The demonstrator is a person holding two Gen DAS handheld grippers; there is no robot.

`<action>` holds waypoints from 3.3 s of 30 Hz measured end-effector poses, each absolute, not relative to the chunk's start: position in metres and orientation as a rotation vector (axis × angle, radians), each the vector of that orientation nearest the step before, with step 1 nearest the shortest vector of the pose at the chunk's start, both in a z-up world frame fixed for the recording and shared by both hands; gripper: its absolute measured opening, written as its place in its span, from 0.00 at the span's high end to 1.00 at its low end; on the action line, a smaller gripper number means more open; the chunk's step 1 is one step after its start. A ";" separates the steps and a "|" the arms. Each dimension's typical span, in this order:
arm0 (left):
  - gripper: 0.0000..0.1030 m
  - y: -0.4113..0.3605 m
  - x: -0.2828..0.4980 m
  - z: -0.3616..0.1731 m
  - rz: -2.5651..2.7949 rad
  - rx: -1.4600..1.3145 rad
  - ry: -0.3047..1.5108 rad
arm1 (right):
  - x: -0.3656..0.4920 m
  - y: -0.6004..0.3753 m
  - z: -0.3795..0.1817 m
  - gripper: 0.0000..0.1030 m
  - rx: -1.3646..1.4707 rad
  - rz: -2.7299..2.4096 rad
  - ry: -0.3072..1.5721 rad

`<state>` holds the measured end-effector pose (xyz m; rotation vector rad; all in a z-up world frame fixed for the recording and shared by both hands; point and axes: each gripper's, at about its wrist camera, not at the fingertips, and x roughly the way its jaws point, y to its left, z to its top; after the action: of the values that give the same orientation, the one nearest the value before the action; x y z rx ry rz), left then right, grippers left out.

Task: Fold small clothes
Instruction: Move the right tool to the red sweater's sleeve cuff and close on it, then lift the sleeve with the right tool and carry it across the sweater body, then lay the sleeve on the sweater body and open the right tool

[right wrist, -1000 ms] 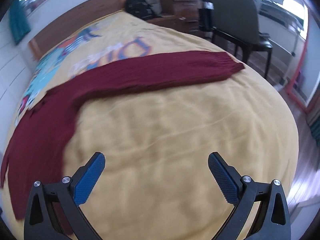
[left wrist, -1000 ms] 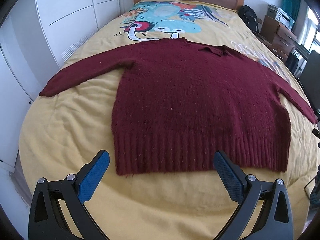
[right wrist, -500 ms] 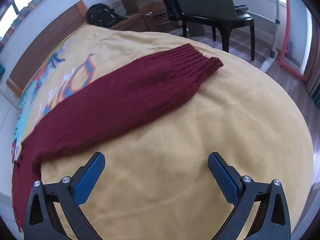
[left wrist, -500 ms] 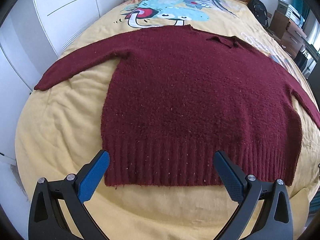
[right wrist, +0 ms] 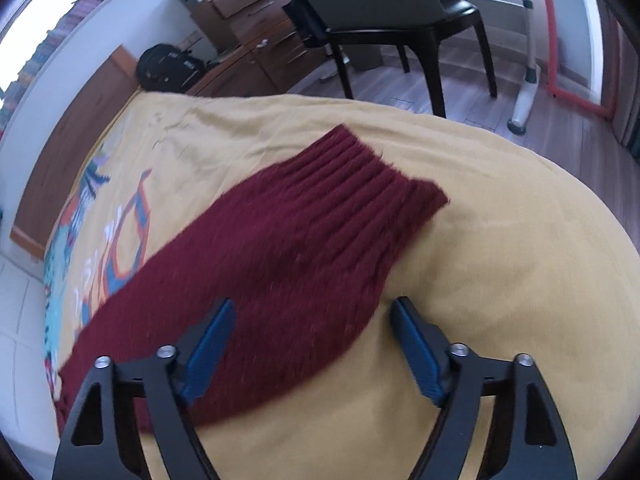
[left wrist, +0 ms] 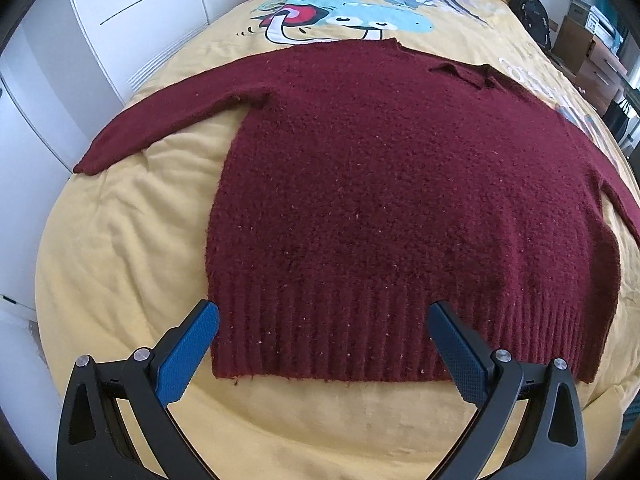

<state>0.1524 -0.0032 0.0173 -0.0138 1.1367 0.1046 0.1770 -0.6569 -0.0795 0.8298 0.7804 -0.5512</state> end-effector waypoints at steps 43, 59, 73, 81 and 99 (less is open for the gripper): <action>0.01 0.085 0.128 0.025 0.081 -0.174 1.124 | 0.341 -0.409 0.009 0.87 0.662 -0.081 0.961; 0.01 0.154 0.111 0.021 0.161 -0.237 1.112 | 0.396 -0.182 0.019 0.87 0.554 0.212 1.032; 0.01 0.171 0.112 0.014 0.185 -0.261 1.127 | 0.399 -0.054 0.011 0.86 0.508 0.413 1.055; 0.01 0.173 0.111 0.010 0.193 -0.265 1.135 | 0.394 -0.018 -0.006 0.85 0.488 0.466 1.094; 0.01 0.178 0.108 0.006 0.211 -0.267 1.139 | 0.371 0.040 -0.061 0.83 0.294 0.478 1.197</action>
<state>0.1081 0.1776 0.0059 -0.2672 1.1392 0.2109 0.3714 0.0399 -0.0609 0.2935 1.1974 0.4775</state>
